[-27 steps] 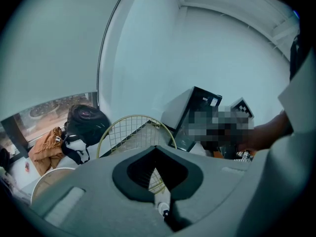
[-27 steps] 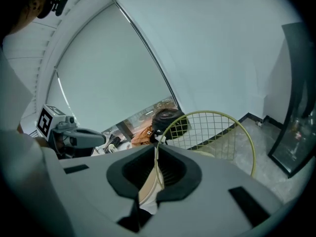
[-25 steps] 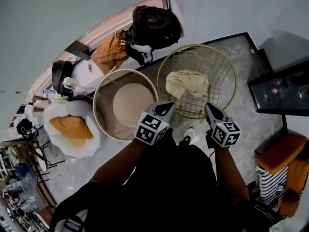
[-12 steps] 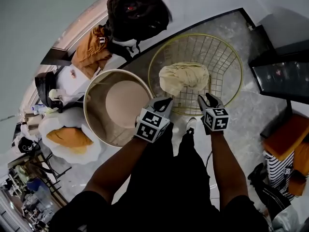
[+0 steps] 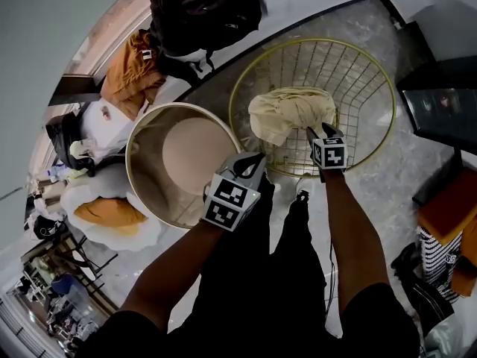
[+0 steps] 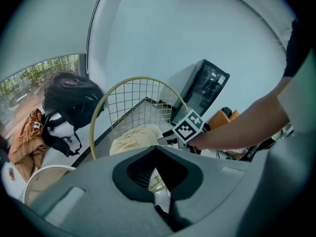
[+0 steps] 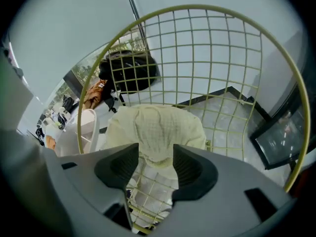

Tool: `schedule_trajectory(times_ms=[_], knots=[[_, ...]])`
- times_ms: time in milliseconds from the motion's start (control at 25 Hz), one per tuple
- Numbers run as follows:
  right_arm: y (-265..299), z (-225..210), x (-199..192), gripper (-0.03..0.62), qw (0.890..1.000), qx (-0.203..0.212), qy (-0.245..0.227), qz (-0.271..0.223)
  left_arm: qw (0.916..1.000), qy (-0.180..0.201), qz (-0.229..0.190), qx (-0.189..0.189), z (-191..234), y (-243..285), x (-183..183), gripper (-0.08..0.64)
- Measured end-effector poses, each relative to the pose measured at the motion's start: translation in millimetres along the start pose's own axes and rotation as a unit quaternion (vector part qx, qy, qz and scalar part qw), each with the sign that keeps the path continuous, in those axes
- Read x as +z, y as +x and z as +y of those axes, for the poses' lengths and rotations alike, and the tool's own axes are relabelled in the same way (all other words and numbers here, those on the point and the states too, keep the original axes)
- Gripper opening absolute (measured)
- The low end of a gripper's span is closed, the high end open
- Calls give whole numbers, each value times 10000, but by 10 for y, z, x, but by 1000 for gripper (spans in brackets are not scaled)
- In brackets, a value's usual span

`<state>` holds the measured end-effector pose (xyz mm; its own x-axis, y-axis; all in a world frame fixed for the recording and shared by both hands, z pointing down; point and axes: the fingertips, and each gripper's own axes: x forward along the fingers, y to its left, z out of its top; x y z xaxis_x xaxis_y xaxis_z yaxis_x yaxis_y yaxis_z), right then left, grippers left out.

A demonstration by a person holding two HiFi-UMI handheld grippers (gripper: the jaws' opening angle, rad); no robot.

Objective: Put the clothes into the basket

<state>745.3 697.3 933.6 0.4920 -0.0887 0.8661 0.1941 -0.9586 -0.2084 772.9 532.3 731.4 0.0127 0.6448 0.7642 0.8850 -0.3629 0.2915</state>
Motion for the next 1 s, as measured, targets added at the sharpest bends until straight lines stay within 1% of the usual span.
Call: schedule_trajectory(times_ms=[200,360,400,480,520,560,760,1000], knots=[[346,-22,-4,249,9997,-53,-124,226,9997,-216,56,17,131,77,-93,0],[451,-41,-114,249,9992,-114,-127,366,9999,-143,70,-24,45,90,-149,0],[456,-58,-143,235,9991,-144,-106,393,9999,-114,77,-29,12,89,-164,0],[466,-67,-122,172,9989,-217,-71,419,9999,-107,104,-40,33,84,-166,0],[465,-56,-90,113,9988,-248,-76,425,9998,-126,118,-47,70,80,-156,0],[453,-40,-60,79,9987,-266,-90,428,9998,-147,126,-52,102,75,-146,0],[205,10,-25,54,9993,-203,75,315,9998,-191,52,-13,92,32,-76,0],[-277,151,45,44,9999,60,109,37,9994,-311,-128,65,-59,-170,82,0]])
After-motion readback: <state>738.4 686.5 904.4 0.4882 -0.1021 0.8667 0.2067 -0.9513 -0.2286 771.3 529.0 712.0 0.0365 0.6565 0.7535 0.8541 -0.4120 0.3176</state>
